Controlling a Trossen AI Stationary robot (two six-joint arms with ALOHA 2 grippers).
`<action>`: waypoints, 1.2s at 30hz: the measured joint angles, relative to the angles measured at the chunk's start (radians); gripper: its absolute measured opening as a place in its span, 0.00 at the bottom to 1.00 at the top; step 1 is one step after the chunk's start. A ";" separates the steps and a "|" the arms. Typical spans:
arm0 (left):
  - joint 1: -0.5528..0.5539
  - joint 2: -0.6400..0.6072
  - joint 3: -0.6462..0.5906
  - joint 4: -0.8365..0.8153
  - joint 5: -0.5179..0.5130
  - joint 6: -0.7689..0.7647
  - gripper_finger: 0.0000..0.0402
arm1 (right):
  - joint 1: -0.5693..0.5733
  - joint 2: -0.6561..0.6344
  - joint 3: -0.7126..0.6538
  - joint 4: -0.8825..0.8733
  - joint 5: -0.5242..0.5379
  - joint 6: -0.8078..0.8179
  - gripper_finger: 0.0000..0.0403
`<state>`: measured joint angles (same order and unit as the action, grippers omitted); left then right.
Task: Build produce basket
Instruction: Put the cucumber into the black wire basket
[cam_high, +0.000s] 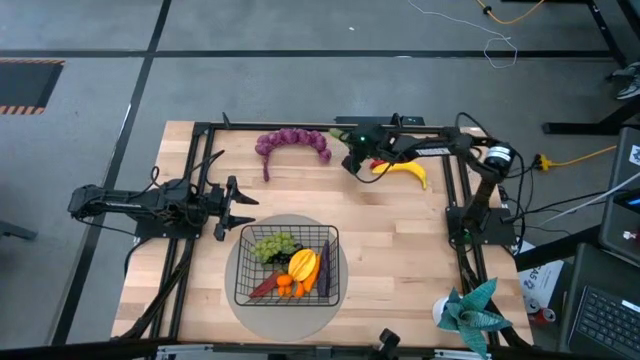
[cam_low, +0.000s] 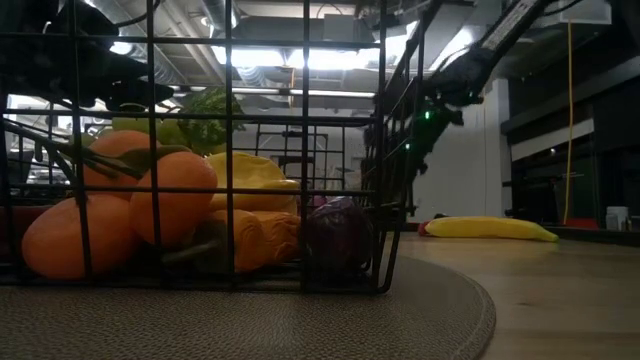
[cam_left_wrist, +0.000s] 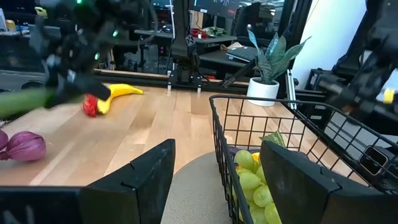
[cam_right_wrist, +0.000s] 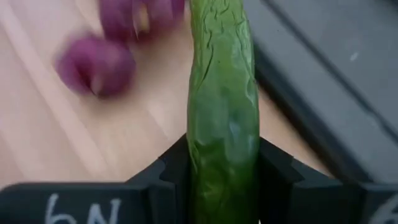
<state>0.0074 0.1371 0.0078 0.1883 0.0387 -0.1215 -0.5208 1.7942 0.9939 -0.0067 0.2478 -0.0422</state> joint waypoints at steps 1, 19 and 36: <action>0.000 0.000 0.000 0.000 0.000 0.000 0.58 | 0.009 -0.025 0.000 -0.003 0.023 0.000 0.30; 0.001 0.000 0.000 0.000 -0.003 0.000 0.58 | 0.358 -0.246 0.000 0.138 -0.799 -0.232 0.30; 0.001 0.000 0.000 0.000 -0.004 0.000 0.58 | 0.616 -0.113 0.000 0.416 -0.647 -0.461 0.30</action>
<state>0.0082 0.1369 0.0078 0.1881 0.0345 -0.1215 0.0957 1.6810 0.9941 0.4096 -0.3991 -0.5030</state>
